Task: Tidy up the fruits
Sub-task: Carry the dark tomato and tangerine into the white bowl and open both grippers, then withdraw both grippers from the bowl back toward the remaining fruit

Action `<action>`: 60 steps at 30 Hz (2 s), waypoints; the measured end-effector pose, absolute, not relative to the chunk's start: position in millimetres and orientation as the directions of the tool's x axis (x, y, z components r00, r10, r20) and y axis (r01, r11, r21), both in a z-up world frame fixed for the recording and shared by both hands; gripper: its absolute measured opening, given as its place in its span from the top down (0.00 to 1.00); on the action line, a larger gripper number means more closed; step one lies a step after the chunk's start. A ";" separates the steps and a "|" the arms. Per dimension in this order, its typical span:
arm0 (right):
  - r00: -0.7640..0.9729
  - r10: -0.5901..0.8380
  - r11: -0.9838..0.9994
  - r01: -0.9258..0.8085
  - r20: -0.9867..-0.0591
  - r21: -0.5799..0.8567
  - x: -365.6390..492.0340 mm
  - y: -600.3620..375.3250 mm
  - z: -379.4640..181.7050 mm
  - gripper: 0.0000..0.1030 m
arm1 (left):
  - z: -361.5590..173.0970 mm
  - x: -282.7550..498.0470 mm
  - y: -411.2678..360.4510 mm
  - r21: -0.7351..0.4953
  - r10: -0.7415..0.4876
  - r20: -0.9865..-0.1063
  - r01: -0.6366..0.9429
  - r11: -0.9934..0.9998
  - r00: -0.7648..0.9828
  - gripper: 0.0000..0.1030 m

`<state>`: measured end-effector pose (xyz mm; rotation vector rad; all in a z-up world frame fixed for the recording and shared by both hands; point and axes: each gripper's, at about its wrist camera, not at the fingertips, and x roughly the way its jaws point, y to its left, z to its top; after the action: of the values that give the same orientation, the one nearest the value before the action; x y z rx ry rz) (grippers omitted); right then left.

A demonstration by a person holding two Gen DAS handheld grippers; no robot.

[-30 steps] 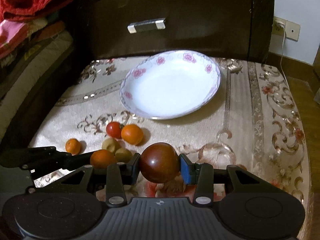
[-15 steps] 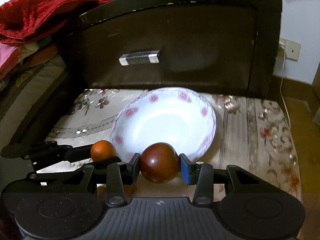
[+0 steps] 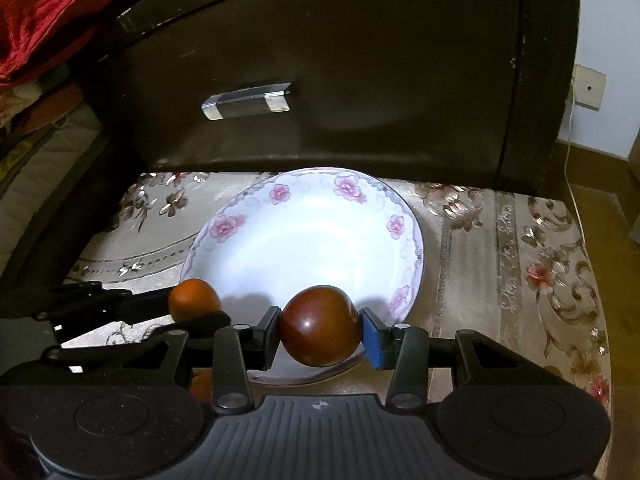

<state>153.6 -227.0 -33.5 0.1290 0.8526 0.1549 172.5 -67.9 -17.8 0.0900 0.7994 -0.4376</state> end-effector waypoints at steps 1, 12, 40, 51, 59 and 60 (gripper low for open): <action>0.650 0.186 0.981 -0.081 -0.737 0.176 153.5 -227.3 -32.7 0.62 | -17.9 172.8 -67.5 -0.086 -0.344 -0.712 0.410 0.908 0.612 0.63; 0.676 0.191 0.977 -0.063 -0.711 0.203 151.9 -231.0 -26.6 0.55 | -13.0 173.3 -66.2 -0.092 -0.341 -0.701 0.396 0.914 0.626 0.59; 0.706 0.222 0.971 -0.101 -0.672 0.215 82.6 -207.0 0.5 0.51 | 23.2 85.9 15.1 -0.044 -0.229 -0.678 0.273 0.961 0.698 0.50; 0.628 0.260 0.965 -0.183 -0.733 0.186 53.9 -177.2 -21.3 0.50 | 5.1 50.0 30.6 0.000 -0.208 -0.749 0.314 0.949 0.630 0.49; 0.580 0.291 0.951 -0.263 -0.761 0.163 52.5 -156.9 -36.0 0.50 | -5.4 55.1 27.0 0.007 -0.205 -0.767 0.328 0.945 0.608 0.48; 0.577 0.292 0.950 -0.268 -0.763 0.162 52.8 -155.8 -37.4 0.50 | -7.5 56.3 26.4 0.009 -0.203 -0.771 0.329 0.944 0.603 0.48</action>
<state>52.8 -155.8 -37.4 0.0296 0.8984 0.3276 56.3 26.4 -7.5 0.1555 0.8707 -0.3095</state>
